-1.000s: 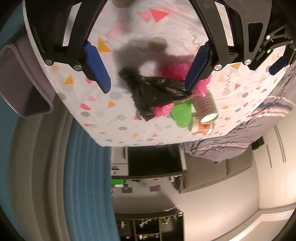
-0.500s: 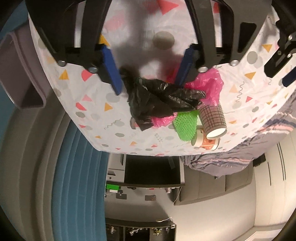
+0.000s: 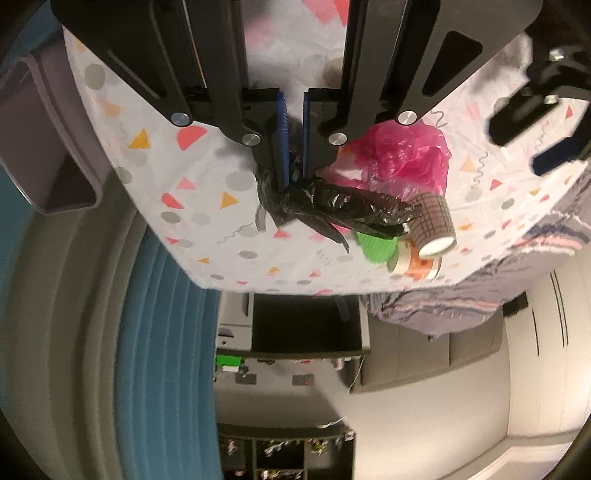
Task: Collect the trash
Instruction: 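Grasp the black plastic bag with the right gripper while the left gripper grasps the pink bag, then carry the pink and black bags over the grey bin with both grippers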
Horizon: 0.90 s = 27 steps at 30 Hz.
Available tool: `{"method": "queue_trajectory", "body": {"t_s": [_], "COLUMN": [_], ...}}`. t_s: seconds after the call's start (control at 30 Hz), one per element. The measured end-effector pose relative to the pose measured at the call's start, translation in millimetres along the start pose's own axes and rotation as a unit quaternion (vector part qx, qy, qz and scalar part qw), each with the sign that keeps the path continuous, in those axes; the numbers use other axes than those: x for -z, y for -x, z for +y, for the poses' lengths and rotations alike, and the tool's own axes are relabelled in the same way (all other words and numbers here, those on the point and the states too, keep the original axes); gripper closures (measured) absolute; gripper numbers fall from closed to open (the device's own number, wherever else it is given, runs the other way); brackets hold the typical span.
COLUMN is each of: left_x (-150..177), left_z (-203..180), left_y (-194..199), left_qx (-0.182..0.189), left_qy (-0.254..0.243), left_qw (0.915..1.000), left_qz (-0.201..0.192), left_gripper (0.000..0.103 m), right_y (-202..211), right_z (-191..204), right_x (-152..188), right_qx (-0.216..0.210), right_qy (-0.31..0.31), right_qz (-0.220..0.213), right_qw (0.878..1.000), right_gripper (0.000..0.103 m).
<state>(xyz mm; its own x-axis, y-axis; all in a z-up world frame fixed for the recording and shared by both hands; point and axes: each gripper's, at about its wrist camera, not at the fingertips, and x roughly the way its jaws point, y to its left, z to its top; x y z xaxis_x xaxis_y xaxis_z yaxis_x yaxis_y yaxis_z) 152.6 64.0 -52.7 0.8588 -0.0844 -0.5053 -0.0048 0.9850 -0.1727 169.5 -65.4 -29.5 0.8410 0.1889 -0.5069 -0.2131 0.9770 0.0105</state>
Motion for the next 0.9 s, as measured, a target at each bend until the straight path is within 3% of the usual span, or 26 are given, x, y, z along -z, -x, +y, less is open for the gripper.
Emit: {"method": "queue_trajectory", "body": {"t_s": [0.27, 0.33, 0.4, 0.43, 0.5, 0.6, 0.9], "left_x": [-8.0, -9.8, -10.5, -9.6, -7.7, -4.4, 5.9], "left_z": [-33.6, -35.1, -35.3, -35.1, -34.0, -33.4, -19.0], "left_y": [-36.6, -46.7, -57.8, -60.9, -61.9, -54.4, 10.6], "left_qx": [0.02, 0.028, 0.044, 0.05, 0.06, 0.067, 0.081], "left_qy": [-0.032, -0.027, -0.022, -0.018, -0.007, 0.0, 0.027], "left_qw": [0.9989, 0.9983, 0.9963, 0.9954, 0.9944, 0.9945, 0.996], "left_qz": [0.027, 0.042, 0.07, 0.08, 0.086, 0.081, 0.029], "left_gripper": [0.009, 0.022, 0.049, 0.053, 0.076, 0.085, 0.087], "right_y": [39.7, 46.0, 51.1, 52.1, 57.6, 64.3, 90.3], "right_z": [-31.3, -38.1, -45.1, -46.0, -49.1, -53.0, -54.8], "right_x": [10.9, 14.0, 17.1, 17.8, 20.3, 22.9, 32.4], "right_qx": [0.002, -0.002, -0.008, -0.009, -0.009, -0.008, -0.013], "right_qy": [-0.041, -0.051, -0.065, -0.068, -0.073, -0.081, -0.093], "right_qz": [-0.016, -0.015, -0.012, -0.012, -0.015, -0.02, -0.033], "right_qw": [0.999, 0.999, 0.998, 0.998, 0.997, 0.996, 0.995], "right_gripper": [0.096, 0.096, 0.096, 0.096, 0.096, 0.096, 0.096]}}
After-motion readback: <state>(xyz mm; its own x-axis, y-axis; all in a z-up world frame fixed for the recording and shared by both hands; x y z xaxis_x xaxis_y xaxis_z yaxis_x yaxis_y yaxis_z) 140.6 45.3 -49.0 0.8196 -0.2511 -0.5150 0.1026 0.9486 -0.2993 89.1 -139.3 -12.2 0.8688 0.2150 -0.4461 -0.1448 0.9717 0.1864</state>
